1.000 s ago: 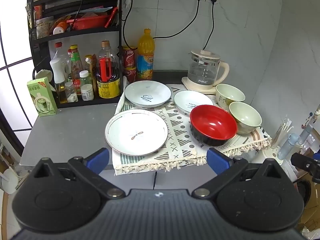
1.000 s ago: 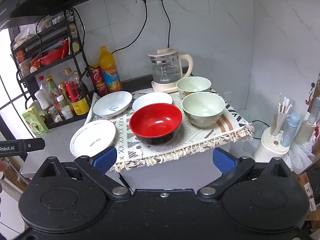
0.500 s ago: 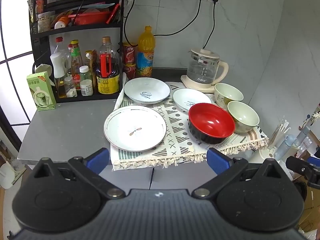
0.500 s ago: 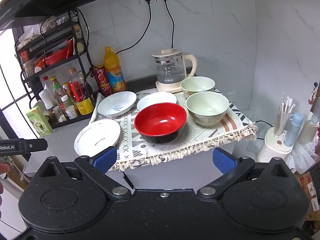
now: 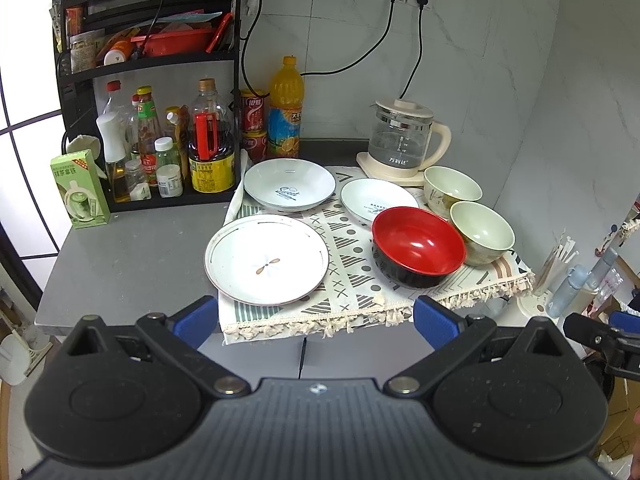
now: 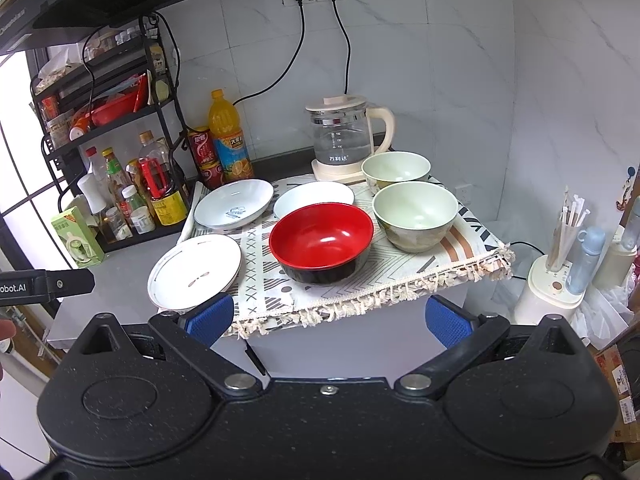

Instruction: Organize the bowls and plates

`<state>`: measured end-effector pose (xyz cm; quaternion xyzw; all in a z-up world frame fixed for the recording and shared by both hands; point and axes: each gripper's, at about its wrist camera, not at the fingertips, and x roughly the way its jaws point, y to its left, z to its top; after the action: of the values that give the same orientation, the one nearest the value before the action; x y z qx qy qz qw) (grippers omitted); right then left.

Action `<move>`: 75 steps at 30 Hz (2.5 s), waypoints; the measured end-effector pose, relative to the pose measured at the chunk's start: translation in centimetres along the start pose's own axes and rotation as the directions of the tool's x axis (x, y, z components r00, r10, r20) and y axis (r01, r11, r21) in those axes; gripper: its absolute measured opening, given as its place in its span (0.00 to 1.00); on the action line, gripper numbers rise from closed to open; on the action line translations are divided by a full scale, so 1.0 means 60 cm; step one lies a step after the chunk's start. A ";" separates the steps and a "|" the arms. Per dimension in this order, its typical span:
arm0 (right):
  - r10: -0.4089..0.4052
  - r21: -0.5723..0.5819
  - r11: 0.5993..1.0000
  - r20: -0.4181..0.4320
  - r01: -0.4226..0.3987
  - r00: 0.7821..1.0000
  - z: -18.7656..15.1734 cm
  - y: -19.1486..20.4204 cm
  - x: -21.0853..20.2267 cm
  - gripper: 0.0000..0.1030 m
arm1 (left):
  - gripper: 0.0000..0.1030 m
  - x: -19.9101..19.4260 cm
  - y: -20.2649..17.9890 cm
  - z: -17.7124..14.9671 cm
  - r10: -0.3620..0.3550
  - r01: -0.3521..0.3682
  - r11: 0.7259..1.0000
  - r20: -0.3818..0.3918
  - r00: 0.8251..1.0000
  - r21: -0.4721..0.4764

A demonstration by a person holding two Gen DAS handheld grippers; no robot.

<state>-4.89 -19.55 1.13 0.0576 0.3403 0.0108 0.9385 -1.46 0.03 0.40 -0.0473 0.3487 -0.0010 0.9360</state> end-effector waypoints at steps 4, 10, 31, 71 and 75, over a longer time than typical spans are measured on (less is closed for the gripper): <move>0.006 -0.007 1.000 -0.001 -0.006 1.000 -0.001 0.000 0.002 1.00 | 1.00 0.001 -0.001 0.002 0.000 0.000 1.000 -0.002 1.000 -0.002; 0.012 -0.014 1.000 0.003 -0.012 1.000 -0.003 0.000 0.001 1.00 | 1.00 0.000 -0.005 0.001 0.007 -0.007 1.000 0.008 1.000 -0.002; 0.001 -0.015 1.000 -0.026 -0.001 1.000 0.003 0.007 0.016 1.00 | 1.00 0.018 0.004 0.010 0.000 0.000 1.000 0.018 1.000 -0.004; -0.107 0.021 0.994 -0.111 0.110 0.988 0.033 -0.029 0.154 1.00 | 0.99 0.214 -0.009 0.079 -0.023 0.026 1.000 -0.114 0.993 0.018; -0.123 0.045 0.991 -0.122 0.129 0.985 0.047 -0.044 0.184 1.00 | 0.99 0.249 -0.019 0.098 -0.037 0.042 0.998 -0.129 0.991 0.037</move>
<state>5.34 -21.81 -4.03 0.0601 0.3988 -0.0540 0.9135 13.73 -1.13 -4.83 -0.0355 0.4069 -0.0294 0.9123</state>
